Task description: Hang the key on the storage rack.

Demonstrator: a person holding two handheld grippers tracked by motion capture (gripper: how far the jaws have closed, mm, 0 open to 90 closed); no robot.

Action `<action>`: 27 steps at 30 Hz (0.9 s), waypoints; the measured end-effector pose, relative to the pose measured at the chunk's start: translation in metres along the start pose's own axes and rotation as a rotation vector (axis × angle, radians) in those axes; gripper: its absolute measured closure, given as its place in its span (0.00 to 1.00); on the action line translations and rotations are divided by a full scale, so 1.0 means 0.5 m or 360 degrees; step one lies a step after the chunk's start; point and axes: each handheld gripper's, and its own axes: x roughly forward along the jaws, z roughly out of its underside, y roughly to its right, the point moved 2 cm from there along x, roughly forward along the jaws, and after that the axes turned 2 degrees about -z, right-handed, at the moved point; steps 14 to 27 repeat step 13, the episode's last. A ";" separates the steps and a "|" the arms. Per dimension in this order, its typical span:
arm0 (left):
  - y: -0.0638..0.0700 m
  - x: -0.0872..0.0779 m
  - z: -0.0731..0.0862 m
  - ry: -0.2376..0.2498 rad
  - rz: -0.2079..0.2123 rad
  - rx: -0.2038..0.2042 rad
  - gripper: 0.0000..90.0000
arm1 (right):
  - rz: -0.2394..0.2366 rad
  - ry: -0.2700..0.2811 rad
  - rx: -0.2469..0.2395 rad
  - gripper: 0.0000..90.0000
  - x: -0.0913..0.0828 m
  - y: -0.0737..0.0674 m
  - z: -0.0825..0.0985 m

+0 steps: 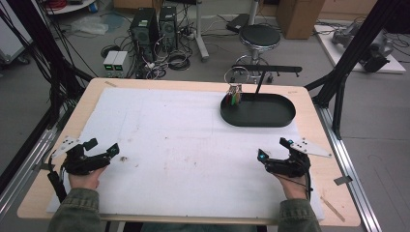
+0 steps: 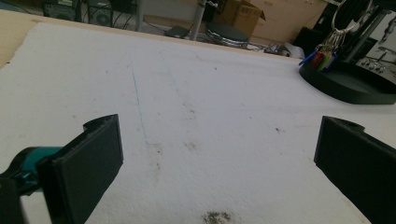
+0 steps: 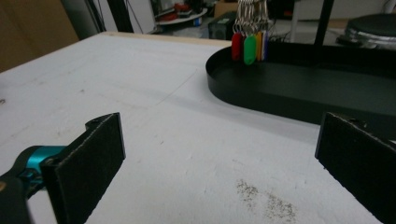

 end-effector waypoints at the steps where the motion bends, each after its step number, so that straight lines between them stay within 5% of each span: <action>1: 0.000 0.000 0.000 -0.0003 -0.0001 0.0001 0.02 | 0.0009 0.0017 0.0013 0.01 -0.004 -0.002 -0.001; 12: 0.002 0.001 0.000 0.0001 0.0010 -0.0011 0.02 | 0.0026 0.0140 0.0037 0.01 -0.021 -0.008 -0.008; 27: 0.002 0.001 0.000 -0.0001 0.0010 -0.0011 0.02 | 0.0032 0.0142 0.0040 0.01 -0.022 -0.007 -0.008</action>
